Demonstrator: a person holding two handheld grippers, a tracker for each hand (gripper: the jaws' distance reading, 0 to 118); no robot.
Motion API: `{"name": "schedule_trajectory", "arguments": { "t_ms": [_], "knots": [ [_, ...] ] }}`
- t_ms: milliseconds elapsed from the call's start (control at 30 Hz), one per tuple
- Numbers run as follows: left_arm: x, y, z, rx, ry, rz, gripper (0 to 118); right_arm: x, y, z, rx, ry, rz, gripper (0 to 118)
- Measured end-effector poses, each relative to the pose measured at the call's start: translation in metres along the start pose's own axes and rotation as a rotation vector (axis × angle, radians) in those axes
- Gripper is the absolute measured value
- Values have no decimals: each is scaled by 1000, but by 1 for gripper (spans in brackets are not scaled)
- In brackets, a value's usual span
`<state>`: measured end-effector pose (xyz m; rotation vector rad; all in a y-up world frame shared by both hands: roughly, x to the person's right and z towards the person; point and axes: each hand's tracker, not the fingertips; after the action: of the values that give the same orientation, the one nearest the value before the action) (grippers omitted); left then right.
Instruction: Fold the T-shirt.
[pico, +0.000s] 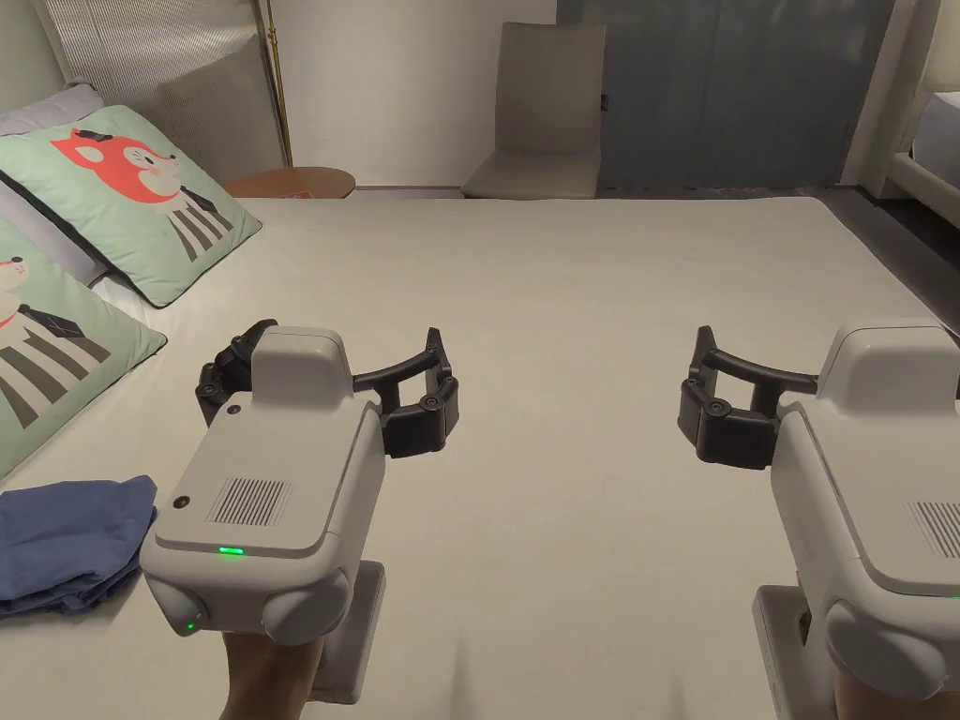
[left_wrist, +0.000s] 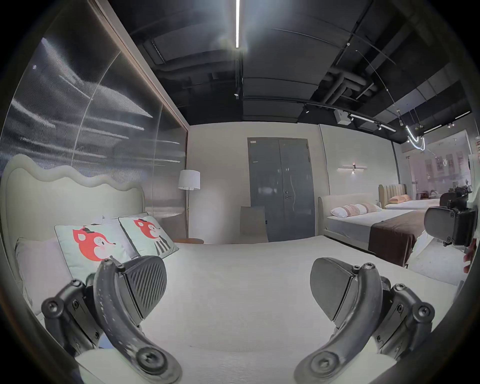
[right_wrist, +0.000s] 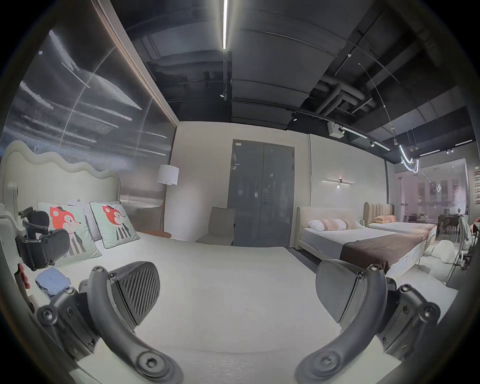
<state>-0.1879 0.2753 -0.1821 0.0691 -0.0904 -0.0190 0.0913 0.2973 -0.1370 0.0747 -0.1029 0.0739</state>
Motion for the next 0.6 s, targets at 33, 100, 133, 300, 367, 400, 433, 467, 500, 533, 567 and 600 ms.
{"name": "schedule_trajectory", "arguments": {
  "t_ms": [33,100,133,300,367,400,433,467,500,533,567,600],
  "knots": [
    [0,0,0,1,0,-1,111,0,0,0,1,0,0,118],
    [-1,1,1,1,0,2,111,0,0,0,0,1,-1,118],
    [-1,2,1,1,-3,2,111,0,-2,-1,1,1,-2,118],
    [-2,1,2,2,1,2,111,-1,-1,0,1,3,-4,118],
    [-2,1,3,2,2,1,111,-1,-1,0,3,4,-2,118],
    [-2,2,3,1,3,0,111,-1,-1,0,3,4,-1,118],
    [-2,2,3,0,4,1,111,-1,-2,-1,3,2,-1,118],
    [-2,2,3,1,4,1,111,-1,-2,-1,3,2,-2,118],
    [-2,2,3,2,3,1,111,-1,-1,-1,4,3,-4,118],
    [-2,3,4,2,4,1,111,-1,0,0,5,3,-4,118],
    [-2,3,4,2,3,0,111,-1,0,1,6,3,-3,118],
    [-2,3,4,3,1,-1,111,-1,1,1,6,2,-2,118]
  ]
}}
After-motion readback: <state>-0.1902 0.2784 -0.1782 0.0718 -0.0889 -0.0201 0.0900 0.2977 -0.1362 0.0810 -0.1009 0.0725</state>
